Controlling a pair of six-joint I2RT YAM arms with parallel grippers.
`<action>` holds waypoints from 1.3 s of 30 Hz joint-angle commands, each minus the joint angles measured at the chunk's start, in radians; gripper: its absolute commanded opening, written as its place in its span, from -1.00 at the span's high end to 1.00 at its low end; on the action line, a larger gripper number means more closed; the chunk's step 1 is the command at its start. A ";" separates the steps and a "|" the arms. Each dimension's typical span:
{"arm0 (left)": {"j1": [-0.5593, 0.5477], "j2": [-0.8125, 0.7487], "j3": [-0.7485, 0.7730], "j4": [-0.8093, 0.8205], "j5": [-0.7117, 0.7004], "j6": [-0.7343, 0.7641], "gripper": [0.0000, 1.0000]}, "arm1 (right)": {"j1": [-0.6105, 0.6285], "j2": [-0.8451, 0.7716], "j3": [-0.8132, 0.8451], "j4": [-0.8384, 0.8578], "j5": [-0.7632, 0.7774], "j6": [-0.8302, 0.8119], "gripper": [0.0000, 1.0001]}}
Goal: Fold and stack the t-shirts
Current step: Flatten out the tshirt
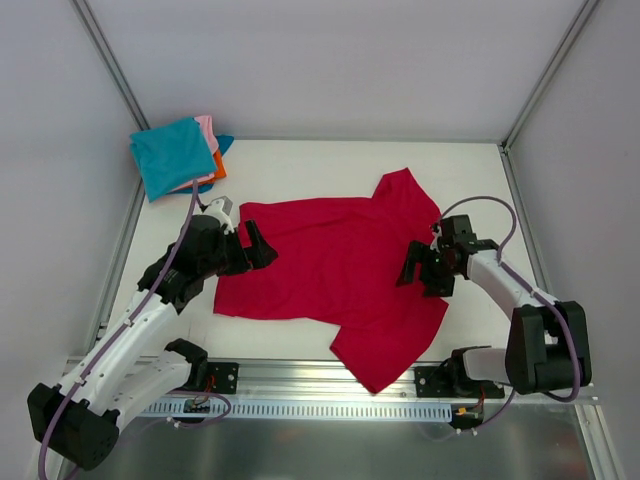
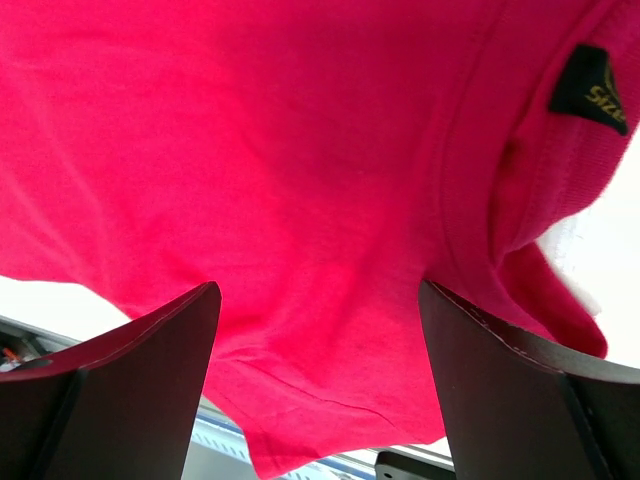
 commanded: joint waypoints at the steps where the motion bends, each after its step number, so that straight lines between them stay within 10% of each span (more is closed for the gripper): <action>1: -0.006 -0.017 0.001 -0.014 0.016 -0.017 -0.96 | 0.006 0.020 -0.008 0.013 0.047 0.016 -0.71; 23: -0.008 -0.060 0.039 -0.105 -0.037 0.036 -0.97 | -0.001 0.256 0.219 -0.131 0.612 0.053 -0.74; 39: 0.017 0.283 0.062 0.255 -0.329 0.179 -0.97 | -0.021 -0.085 0.307 -0.207 0.347 0.059 -0.71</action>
